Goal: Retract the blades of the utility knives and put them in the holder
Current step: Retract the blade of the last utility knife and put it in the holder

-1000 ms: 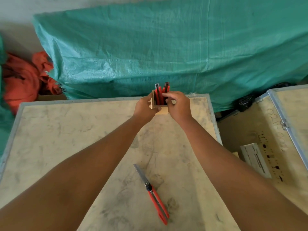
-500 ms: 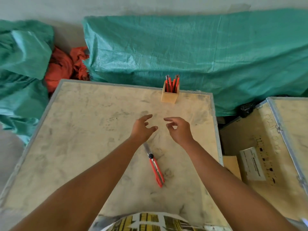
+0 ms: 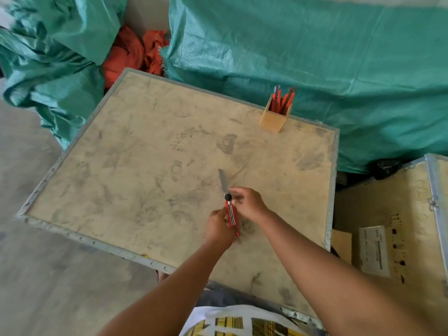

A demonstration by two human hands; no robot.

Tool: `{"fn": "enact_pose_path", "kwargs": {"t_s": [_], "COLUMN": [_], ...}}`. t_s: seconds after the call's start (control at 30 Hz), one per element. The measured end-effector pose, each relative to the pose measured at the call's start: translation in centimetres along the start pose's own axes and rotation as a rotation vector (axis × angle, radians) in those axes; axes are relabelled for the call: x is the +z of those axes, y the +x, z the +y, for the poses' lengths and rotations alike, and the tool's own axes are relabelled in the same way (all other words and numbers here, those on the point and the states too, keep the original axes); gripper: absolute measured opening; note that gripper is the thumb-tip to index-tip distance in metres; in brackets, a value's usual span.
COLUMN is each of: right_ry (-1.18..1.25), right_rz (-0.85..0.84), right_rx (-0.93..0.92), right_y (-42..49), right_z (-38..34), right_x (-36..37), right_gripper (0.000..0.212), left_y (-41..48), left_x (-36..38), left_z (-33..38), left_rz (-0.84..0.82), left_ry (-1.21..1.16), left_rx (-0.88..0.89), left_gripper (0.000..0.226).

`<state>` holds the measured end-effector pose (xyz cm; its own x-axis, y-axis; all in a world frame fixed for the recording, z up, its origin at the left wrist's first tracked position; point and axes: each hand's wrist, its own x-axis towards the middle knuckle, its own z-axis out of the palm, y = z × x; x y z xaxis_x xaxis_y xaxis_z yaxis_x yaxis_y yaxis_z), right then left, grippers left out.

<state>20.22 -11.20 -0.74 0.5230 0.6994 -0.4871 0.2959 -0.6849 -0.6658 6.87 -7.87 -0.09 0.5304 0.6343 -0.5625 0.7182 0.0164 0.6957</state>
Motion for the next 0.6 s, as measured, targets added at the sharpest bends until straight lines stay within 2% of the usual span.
{"fn": "enact_pose_path", "kwargs": {"t_s": [0.03,0.17,0.4,0.6], "right_ry": [-0.001,0.037,0.035,0.155], "right_rz": [-0.011,-0.040,-0.011,0.028], "right_rx": [-0.002,-0.001,0.006,0.006], "right_y": [0.1,0.7,0.9,0.3], "right_z": [-0.1,-0.1,0.5,0.4], "right_x": [0.2,0.8,0.3,-1.2], "right_gripper": [0.047,0.045,0.028,0.025], "left_y": [-0.1,0.4,0.5,-0.1], "left_x": [0.5,1.7,1.9,-0.1], "left_z": [-0.2,-0.9,-1.7,-0.9], "left_rz": [0.027,0.099,0.124,-0.009], "left_ry": [0.009,0.041,-0.023,-0.303], "left_rx": [0.007,0.026,0.033,0.013], "left_gripper": [0.024,0.047,0.055,0.064]}}
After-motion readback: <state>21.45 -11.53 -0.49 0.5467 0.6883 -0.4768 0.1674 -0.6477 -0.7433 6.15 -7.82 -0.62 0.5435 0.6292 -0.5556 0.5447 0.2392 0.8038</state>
